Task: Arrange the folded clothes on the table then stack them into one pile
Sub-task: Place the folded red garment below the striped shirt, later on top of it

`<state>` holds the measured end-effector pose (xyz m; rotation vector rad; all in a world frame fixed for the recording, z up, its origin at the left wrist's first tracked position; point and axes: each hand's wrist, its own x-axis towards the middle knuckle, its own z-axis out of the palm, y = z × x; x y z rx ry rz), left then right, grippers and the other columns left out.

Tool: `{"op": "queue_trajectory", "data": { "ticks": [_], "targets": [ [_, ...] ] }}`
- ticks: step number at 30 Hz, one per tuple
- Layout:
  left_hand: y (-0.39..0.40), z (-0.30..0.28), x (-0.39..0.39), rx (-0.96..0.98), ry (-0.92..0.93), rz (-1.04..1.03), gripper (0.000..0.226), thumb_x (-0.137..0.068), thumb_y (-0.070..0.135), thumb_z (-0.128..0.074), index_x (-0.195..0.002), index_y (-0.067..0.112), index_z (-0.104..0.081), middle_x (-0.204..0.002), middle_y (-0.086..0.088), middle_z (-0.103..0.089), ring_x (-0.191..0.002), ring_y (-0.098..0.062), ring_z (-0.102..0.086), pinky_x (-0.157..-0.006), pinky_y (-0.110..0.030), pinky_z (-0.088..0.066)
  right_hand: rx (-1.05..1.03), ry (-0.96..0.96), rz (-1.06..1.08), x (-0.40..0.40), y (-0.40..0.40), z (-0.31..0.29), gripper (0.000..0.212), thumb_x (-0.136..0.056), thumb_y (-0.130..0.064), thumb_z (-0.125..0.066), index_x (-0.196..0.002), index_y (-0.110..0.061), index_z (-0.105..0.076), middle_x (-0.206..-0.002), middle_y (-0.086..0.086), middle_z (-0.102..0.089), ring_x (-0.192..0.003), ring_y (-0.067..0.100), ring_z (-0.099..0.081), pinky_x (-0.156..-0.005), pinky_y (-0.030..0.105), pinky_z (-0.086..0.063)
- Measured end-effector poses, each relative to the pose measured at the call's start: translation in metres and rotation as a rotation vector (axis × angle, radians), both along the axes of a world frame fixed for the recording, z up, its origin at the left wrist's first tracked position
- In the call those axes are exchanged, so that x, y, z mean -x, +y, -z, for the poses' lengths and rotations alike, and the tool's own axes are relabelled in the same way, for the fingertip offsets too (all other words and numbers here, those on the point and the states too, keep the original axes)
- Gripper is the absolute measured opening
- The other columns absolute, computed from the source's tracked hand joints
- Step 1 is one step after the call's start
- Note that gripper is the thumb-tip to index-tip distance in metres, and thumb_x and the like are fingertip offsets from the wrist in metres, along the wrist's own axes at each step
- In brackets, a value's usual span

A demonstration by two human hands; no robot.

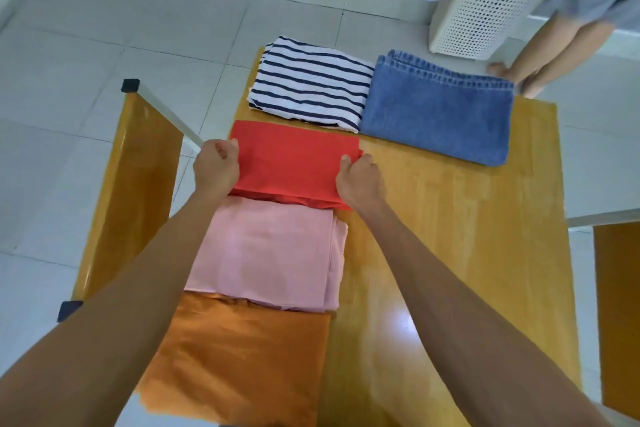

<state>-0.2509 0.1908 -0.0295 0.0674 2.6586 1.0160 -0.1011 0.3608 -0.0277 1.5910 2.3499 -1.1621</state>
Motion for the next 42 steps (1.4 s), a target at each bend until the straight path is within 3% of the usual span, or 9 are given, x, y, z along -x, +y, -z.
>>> {"op": "queue_trajectory", "data": {
  "ticks": [4,7,12,16,21,24,29,37,42],
  "targets": [
    [0.003,0.014,0.010,0.120,0.042,0.018,0.051,-0.097,0.055,-0.043,-0.111,0.008,-0.059,-0.111,-0.013,-0.062,-0.106,-0.031,-0.059,-0.093,-0.049,-0.046,-0.010,0.021,0.131,0.010,-0.015,0.019,0.060,-0.103,-0.052,-0.032,-0.140,-0.005,-0.041,-0.131,0.017,-0.060,-0.117,0.037,-0.059,-0.097,0.050,-0.048],
    [0.000,0.020,0.013,0.157,0.036,0.049,0.059,-0.097,0.057,-0.037,-0.115,0.003,-0.055,-0.113,-0.018,-0.057,-0.103,-0.034,-0.057,-0.084,-0.047,-0.050,-0.031,0.059,0.209,0.011,-0.026,0.029,0.062,-0.103,-0.053,-0.032,-0.133,-0.002,-0.049,-0.126,0.018,-0.061,-0.114,0.037,-0.060,-0.097,0.050,-0.048],
    [-0.007,0.028,0.024,0.168,-0.038,0.142,0.062,-0.098,0.061,-0.028,-0.102,0.007,-0.059,-0.089,-0.007,-0.063,-0.085,-0.028,-0.061,-0.067,-0.038,-0.046,-0.140,0.098,0.255,0.013,-0.040,0.031,0.056,-0.104,-0.051,-0.031,-0.133,-0.006,-0.046,-0.125,0.019,-0.058,-0.111,0.038,-0.059,-0.094,0.050,-0.049],
    [-0.006,0.026,0.030,0.109,-0.069,0.180,0.061,-0.100,0.058,-0.027,-0.086,0.010,-0.062,-0.071,0.001,-0.056,-0.078,-0.025,-0.058,-0.064,-0.033,-0.040,-0.091,0.151,0.261,0.019,-0.039,0.027,0.050,-0.103,-0.053,-0.034,-0.126,-0.010,-0.044,-0.113,0.013,-0.066,-0.099,0.035,-0.065,-0.085,0.049,-0.053],
    [0.002,-0.001,0.047,-0.113,-0.060,0.221,0.048,-0.100,0.053,-0.036,-0.082,0.015,-0.057,-0.076,0.001,-0.057,-0.074,-0.018,-0.055,-0.060,-0.030,-0.037,-0.147,0.321,0.221,0.020,-0.020,-0.003,0.046,-0.105,-0.044,-0.041,-0.137,-0.011,-0.043,-0.119,0.006,-0.065,-0.107,0.027,-0.064,-0.087,0.036,-0.049],
    [0.023,-0.029,0.070,-0.241,-0.024,0.232,0.049,-0.099,0.055,-0.038,-0.083,0.014,-0.058,-0.074,0.004,-0.057,-0.068,-0.010,-0.054,-0.056,-0.027,-0.038,-0.210,0.478,0.243,0.029,-0.003,-0.034,0.045,-0.106,-0.037,-0.043,-0.144,-0.012,-0.038,-0.120,-0.005,-0.061,-0.100,0.015,-0.062,-0.080,0.020,-0.043],
    [0.088,-0.053,0.118,-0.264,0.126,0.275,0.046,-0.101,0.050,-0.036,-0.065,0.022,-0.042,-0.065,0.007,-0.045,-0.059,-0.006,-0.044,-0.053,-0.026,-0.030,-0.295,0.515,0.264,0.075,0.052,-0.056,0.051,-0.107,-0.041,-0.038,-0.152,-0.017,-0.031,-0.131,-0.003,-0.062,-0.107,0.013,-0.060,-0.083,0.017,-0.039],
    [0.147,0.021,0.156,-0.034,0.075,0.307,0.055,-0.104,0.046,-0.031,-0.106,0.001,-0.062,-0.105,-0.018,-0.066,-0.100,-0.035,-0.061,-0.079,-0.038,-0.044,-0.264,0.228,0.180,0.116,0.110,0.010,0.053,-0.106,-0.040,-0.036,-0.151,-0.013,-0.031,-0.131,0.014,-0.060,-0.119,0.035,-0.059,-0.091,0.041,-0.046],
    [0.144,0.030,0.157,-0.016,0.078,0.286,0.055,-0.102,0.049,-0.032,-0.101,0.003,-0.063,-0.095,-0.013,-0.064,-0.088,-0.029,-0.060,-0.073,-0.037,-0.045,-0.281,0.201,0.136,0.112,0.113,0.018,0.053,-0.106,-0.041,-0.037,-0.148,-0.008,-0.036,-0.131,0.016,-0.059,-0.118,0.035,-0.058,-0.098,0.050,-0.049]
  ]
}}
